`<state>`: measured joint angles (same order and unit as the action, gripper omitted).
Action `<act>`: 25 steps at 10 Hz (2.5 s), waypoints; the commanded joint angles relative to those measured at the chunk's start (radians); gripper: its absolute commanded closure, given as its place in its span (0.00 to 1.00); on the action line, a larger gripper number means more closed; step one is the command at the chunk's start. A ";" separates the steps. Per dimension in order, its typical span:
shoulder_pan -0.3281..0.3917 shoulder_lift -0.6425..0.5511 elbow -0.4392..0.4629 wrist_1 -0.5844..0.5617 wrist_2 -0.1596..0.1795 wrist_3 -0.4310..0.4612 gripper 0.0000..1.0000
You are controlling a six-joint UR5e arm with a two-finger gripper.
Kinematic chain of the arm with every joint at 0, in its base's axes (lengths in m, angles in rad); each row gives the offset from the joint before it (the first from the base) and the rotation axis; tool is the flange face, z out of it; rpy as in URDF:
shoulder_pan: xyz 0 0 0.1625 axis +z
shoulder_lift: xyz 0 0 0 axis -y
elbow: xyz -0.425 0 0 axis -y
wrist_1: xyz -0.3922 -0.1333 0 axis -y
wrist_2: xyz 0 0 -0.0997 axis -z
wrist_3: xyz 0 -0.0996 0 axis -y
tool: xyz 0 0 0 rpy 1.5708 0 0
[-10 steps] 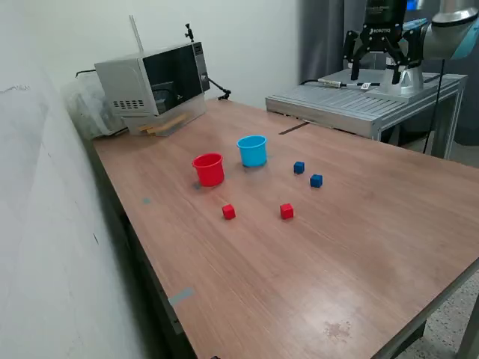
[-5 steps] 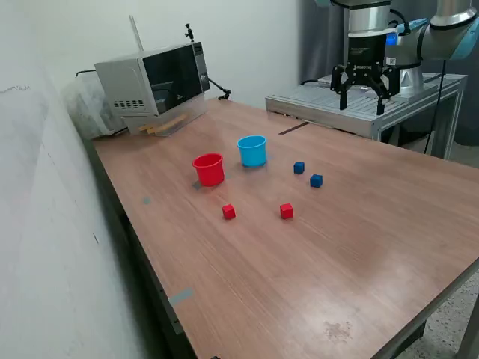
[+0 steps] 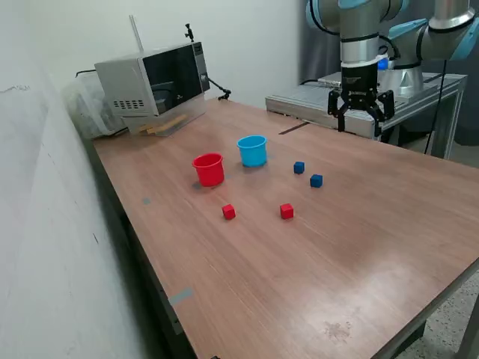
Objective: Place red objects in the red bin, and blue objects in the blue bin.
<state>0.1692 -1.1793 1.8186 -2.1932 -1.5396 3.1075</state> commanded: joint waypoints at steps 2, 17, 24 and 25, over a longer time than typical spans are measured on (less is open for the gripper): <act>-0.057 0.214 -0.007 -0.031 0.003 -0.007 0.00; -0.128 0.286 -0.180 -0.045 0.010 -0.082 0.00; -0.131 0.288 -0.167 -0.053 0.010 -0.086 0.00; -0.131 0.288 -0.165 -0.065 0.012 -0.086 0.00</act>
<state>0.0390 -0.8921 1.6485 -2.2460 -1.5285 3.0223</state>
